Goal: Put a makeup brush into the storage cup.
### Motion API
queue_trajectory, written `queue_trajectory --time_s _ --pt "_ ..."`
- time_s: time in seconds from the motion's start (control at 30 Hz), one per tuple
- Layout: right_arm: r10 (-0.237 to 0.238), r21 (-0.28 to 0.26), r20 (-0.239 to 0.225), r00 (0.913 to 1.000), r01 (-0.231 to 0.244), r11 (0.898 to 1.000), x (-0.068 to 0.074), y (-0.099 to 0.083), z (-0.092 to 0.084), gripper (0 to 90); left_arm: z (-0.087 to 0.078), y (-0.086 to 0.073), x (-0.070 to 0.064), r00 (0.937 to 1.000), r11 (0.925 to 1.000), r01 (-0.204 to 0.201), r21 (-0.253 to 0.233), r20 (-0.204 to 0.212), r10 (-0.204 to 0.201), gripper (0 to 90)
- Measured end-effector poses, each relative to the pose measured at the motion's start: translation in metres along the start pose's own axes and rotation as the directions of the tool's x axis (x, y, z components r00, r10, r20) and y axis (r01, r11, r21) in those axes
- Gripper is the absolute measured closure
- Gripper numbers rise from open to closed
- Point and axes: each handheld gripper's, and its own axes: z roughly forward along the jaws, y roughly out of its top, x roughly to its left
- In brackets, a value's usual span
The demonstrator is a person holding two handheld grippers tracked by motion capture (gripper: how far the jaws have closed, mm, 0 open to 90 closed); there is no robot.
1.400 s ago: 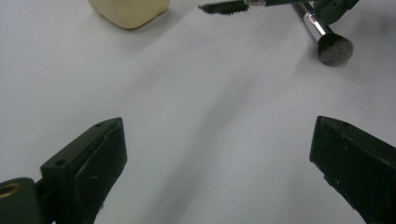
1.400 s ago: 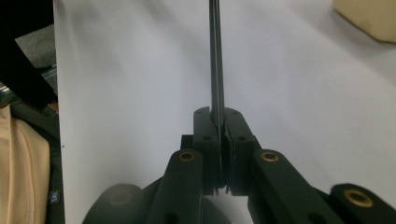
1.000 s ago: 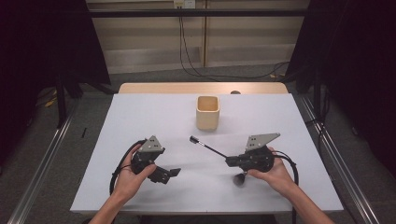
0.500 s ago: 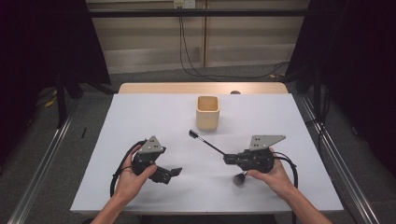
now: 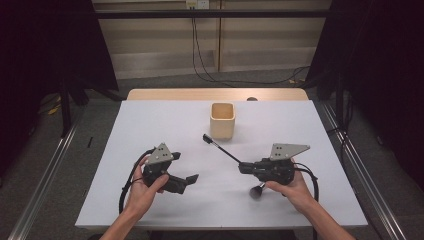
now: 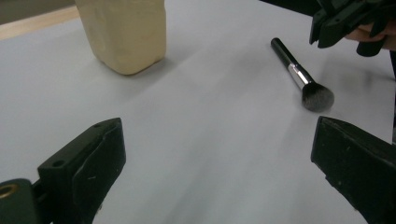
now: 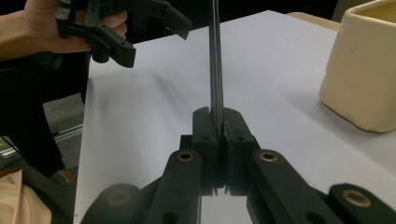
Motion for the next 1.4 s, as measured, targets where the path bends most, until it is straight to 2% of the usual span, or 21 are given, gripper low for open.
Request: queue_trajectory --time_s 0.07,0.13,0.3,0.37,0.4,0.53,0.67,0.8,0.9,1.0,1.07,1.33,1.4 --pt "0.001 -0.002 0.000 1.0000 -0.001 1.000 0.000 0.001 0.000 86.1 0.002 0.002 -0.001 1.0000 0.9999 -0.005 -0.013 0.007 0.005 3.4" --pt "0.003 -0.007 -0.005 1.0000 -0.003 1.000 0.000 0.002 0.001 86.2 0.005 0.004 -0.003 0.9998 0.9994 0.009 -0.034 0.020 -0.009 3.6" --pt "-0.003 -0.003 -0.011 0.9999 0.003 1.000 0.001 0.002 0.004 86.2 0.012 0.007 -0.010 0.9997 0.9967 -0.012 -0.081 0.021 0.014 4.0" --pt "-0.004 -0.004 -0.016 0.9999 0.004 1.000 0.002 0.003 0.004 86.2 0.015 0.008 -0.012 0.9988 0.9950 -0.031 -0.095 0.034 0.034 4.2" --pt "-0.004 -0.004 -0.016 0.9999 0.004 1.000 0.002 0.003 0.004 86.2 0.017 0.008 -0.013 0.9986 0.9939 -0.026 -0.107 0.043 0.031 4.2" --pt "-0.008 -0.008 -0.018 0.9998 0.008 1.000 0.002 0.004 0.003 86.2 0.022 0.011 -0.015 0.9965 0.9913 -0.035 -0.127 0.071 0.045 5.2" --pt "-0.016 -0.007 -0.015 0.9998 0.016 1.000 0.002 0.006 0.004 86.1 0.027 0.015 -0.017 0.9978 0.9896 -0.017 -0.143 0.060 0.026 4.5" --pt "-0.022 -0.004 -0.014 0.9997 0.022 1.000 0.002 0.007 0.004 86.2 0.031 0.020 -0.019 0.9920 0.9870 -0.012 -0.160 0.122 0.032 4.5" --pt "-0.022 -0.004 -0.013 0.9997 0.022 1.000 0.002 0.007 0.004 86.1 0.036 0.022 -0.022 0.9883 0.9857 -0.012 -0.168 0.148 0.037 4.1" --pt "-0.023 -0.005 -0.017 0.9996 0.023 1.000 0.002 0.007 0.004 86.1 0.040 0.025 -0.024 0.9872 0.9838 -0.022 -0.178 0.152 0.049 5.6" --pt "-0.023 -0.005 -0.017 0.9996 0.023 1.000 0.002 0.007 0.004 86.1 0.042 0.028 -0.025 0.9893 0.9831 -0.012 -0.183 0.140 0.038 5.6" --pt "-0.025 -0.002 -0.013 0.9996 0.025 1.000 0.002 0.006 0.004 86.1 0.050 0.036 -0.025 0.9890 0.9784 0.002 -0.207 0.145 0.028 16.3" --pt "-0.020 -0.002 -0.012 0.9997 0.020 1.000 0.001 0.005 0.004 86.1 0.052 0.037 -0.023 0.9876 0.9767 0.037 -0.212 0.157 -0.003 23.9"
